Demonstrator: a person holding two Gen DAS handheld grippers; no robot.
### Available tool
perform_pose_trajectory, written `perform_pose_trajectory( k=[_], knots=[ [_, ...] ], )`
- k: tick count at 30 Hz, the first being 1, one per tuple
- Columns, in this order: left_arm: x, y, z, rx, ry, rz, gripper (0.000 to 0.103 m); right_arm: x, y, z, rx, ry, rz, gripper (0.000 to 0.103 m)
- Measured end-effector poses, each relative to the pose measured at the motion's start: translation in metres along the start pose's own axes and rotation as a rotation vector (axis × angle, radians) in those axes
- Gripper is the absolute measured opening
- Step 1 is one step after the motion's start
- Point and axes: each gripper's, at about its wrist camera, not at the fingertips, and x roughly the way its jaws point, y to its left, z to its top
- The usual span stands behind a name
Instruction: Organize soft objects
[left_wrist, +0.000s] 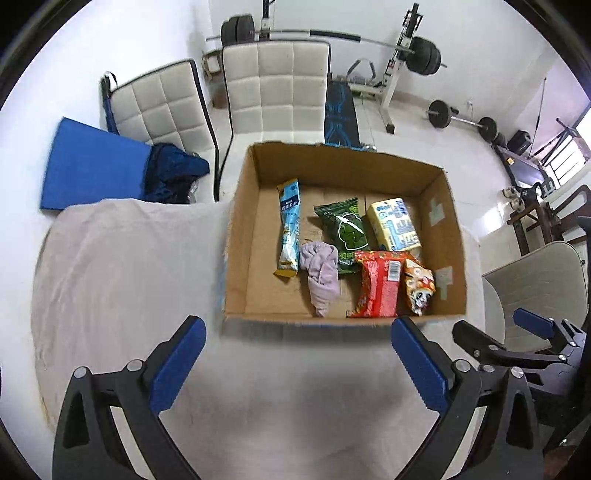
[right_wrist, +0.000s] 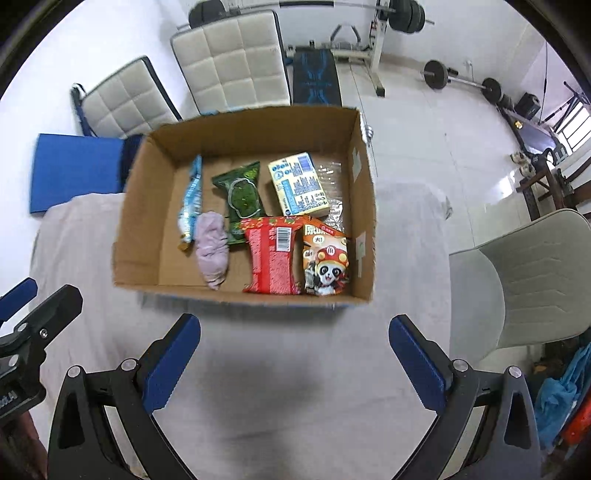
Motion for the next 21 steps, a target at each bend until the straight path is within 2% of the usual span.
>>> perform_pose_trajectory(
  k=[14,18,21],
  knots=[
    [-0.133,0.001,-0.057,-0.016,-0.152,-0.006,0.103,-0.15,-0.005,-0.083,-0.004,-0.186,0.068,0.103],
    [-0.162,-0.002,-0.071,0.001,-0.191,0.019,0.103,-0.189,-0.002,-0.108,-0.014,-0.232,0.078,0.103],
    [-0.176,-0.004,-0.083,0.0,-0.191,0.017,0.103,-0.213,0.0,-0.127,-0.018,-0.247,0.093,0.103]
  ],
)
